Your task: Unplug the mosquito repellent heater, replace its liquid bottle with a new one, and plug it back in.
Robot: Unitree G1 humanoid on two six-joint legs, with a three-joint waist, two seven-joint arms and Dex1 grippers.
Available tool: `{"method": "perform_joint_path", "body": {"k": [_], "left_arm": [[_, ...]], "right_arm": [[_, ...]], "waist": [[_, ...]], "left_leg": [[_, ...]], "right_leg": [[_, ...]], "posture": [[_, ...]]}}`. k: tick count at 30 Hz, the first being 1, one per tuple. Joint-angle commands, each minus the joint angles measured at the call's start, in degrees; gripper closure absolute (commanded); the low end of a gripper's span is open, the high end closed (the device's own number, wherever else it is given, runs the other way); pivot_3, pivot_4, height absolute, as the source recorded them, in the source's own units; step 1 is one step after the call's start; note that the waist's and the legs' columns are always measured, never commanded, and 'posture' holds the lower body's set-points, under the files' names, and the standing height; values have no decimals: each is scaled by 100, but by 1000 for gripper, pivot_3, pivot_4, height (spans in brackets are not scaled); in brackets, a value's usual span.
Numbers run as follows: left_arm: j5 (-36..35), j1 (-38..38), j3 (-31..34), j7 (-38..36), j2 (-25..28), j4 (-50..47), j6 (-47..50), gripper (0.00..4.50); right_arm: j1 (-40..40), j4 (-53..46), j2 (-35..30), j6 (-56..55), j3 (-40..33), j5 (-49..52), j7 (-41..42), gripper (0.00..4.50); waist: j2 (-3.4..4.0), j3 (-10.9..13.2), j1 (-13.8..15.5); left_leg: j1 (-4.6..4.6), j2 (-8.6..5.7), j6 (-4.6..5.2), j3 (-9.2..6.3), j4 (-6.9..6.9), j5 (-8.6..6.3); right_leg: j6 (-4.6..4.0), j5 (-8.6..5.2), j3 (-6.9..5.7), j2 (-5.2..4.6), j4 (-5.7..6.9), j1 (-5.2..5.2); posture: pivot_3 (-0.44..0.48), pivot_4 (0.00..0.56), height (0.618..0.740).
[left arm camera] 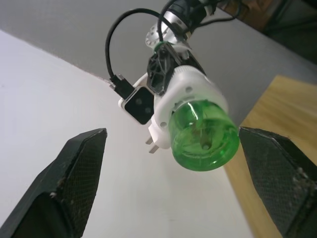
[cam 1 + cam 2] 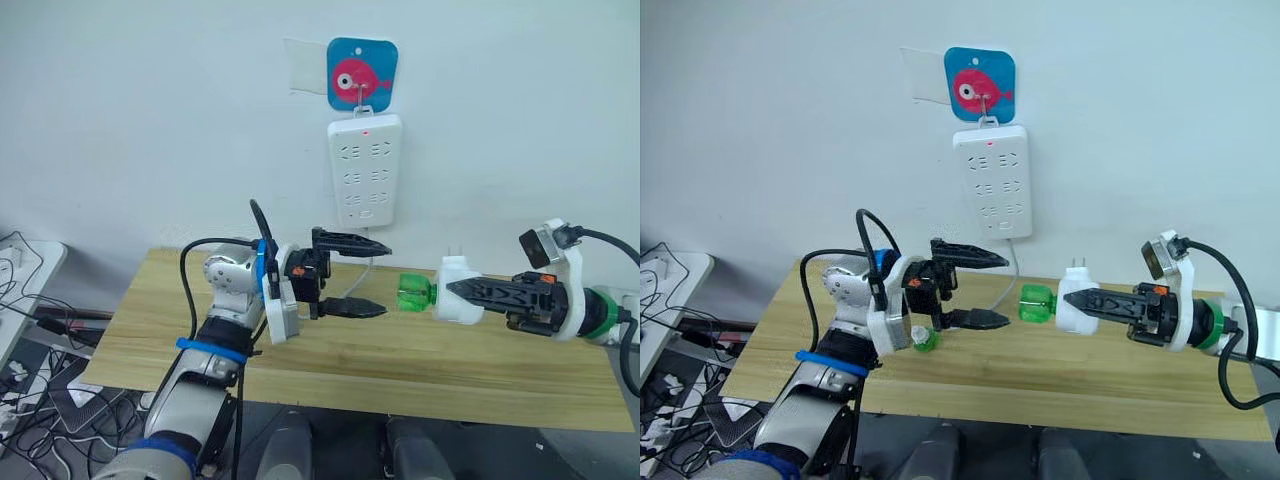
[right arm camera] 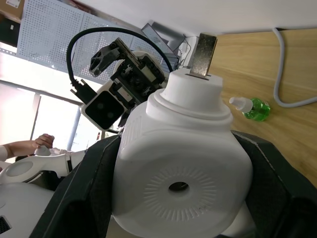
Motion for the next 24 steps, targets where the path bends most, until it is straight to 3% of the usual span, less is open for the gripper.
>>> {"method": "perform_joint_path", "body": {"k": [1, 19, 22, 24], "left_arm": [[90, -214, -224, 259, -93, 481, -664, 9], [973, -616, -1078, 1956, 95, 1459, -1694, 9], [1092, -670, -1204, 2252, 129, 1500, -1768, 599], [1190, -716, -1276, 2429, 163, 1552, -1809, 1242]], "right_arm": [[-111, -84, 35, 0, -83, 142, 41, 1405], [-208, -195, 201, -29, -12, 142, -2, 1405], [-225, -179, 211, -25, -8, 142, -16, 1405], [-231, -180, 210, -19, -7, 142, -15, 1405]], "waist": [[0, 0, -5], [-1, 0, -14], [-1, 0, -16], [-1, 0, -16]], "left_leg": [[0, 0, 0, 0, 0, 0], [0, 0, 3, -11, 0, 1], [0, 0, 3, -11, 0, 1], [0, 0, 4, -12, 0, 1]], "right_leg": [[0, 0, 0, 0, 0, 0], [1, 0, -8, 1, 5, 0], [1, 0, -7, 1, 6, 0], [1, 0, -8, 1, 7, 0]], "posture": [[159, 163, 740], [147, 175, 740], [145, 177, 740], [143, 176, 740]]}}
